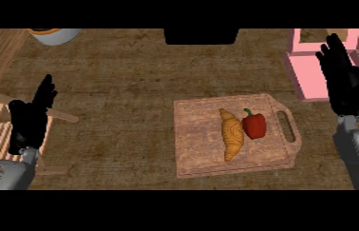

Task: Pick the croissant from the cutting board and place it in the cardboard box

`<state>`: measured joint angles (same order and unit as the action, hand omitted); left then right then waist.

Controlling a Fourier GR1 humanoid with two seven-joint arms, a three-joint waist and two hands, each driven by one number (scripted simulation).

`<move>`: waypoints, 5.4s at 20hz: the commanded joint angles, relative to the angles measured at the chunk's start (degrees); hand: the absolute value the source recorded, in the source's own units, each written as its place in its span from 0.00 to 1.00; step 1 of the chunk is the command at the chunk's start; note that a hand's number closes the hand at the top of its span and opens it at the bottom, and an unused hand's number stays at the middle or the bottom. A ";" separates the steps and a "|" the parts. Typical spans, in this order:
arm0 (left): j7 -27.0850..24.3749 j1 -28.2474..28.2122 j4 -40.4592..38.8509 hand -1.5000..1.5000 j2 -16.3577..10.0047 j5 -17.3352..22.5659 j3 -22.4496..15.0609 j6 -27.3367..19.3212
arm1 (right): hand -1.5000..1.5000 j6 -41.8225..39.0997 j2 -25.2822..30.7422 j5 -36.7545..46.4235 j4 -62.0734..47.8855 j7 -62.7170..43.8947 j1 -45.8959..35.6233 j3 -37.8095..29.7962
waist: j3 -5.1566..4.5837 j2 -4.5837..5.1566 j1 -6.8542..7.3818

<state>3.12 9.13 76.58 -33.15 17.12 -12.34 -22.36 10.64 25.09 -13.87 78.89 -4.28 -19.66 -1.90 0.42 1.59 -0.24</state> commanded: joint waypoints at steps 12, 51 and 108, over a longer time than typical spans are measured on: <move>-15.64 2.51 4.48 0.50 2.49 -8.35 -1.11 22.29 | 0.00 -4.66 15.75 22.76 22.09 0.65 2.16 14.47 | -0.46 -2.32 -1.46; -7.99 3.39 11.79 0.50 6.44 -11.04 2.67 25.93 | 0.00 -49.34 -8.82 52.65 22.77 -57.16 -11.00 50.52 | -0.44 -1.74 0.61; -7.53 0.57 14.07 0.50 18.47 -24.14 11.66 33.95 | 1.00 -25.06 -9.17 89.56 0.14 -4.77 0.36 40.80 | -0.40 -1.71 0.26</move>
<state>-4.13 11.09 89.35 -15.11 -6.65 -0.34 11.77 -18.94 12.84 76.34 75.55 -16.61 -22.41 36.15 -0.10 -0.18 0.13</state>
